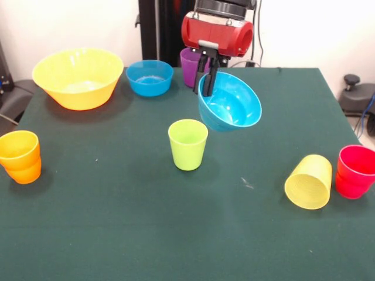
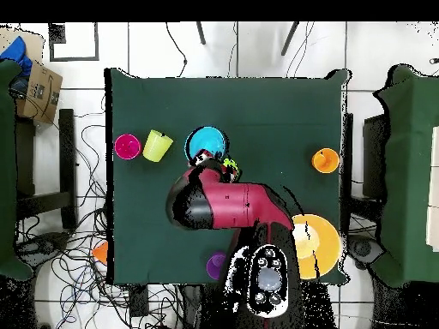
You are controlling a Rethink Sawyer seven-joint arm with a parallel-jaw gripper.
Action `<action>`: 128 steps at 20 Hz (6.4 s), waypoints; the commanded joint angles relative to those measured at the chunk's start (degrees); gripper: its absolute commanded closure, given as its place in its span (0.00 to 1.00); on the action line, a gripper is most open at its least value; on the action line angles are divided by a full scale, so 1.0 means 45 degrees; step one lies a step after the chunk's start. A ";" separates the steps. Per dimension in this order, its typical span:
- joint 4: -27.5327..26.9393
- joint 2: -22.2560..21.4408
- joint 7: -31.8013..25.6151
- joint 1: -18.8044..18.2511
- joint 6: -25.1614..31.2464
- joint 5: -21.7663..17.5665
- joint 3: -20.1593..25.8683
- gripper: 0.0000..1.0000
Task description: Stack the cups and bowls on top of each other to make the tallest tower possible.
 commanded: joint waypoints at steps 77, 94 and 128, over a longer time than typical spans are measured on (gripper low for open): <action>0.1832 0.1489 0.0395 -0.1189 -0.3398 -0.1852 0.0876 1.00; 0.2037 0.1479 0.0340 -0.1837 -0.3365 -0.2173 0.1570 1.00; 0.2131 0.2050 0.0589 -0.1501 -0.4341 -0.2124 0.1222 1.00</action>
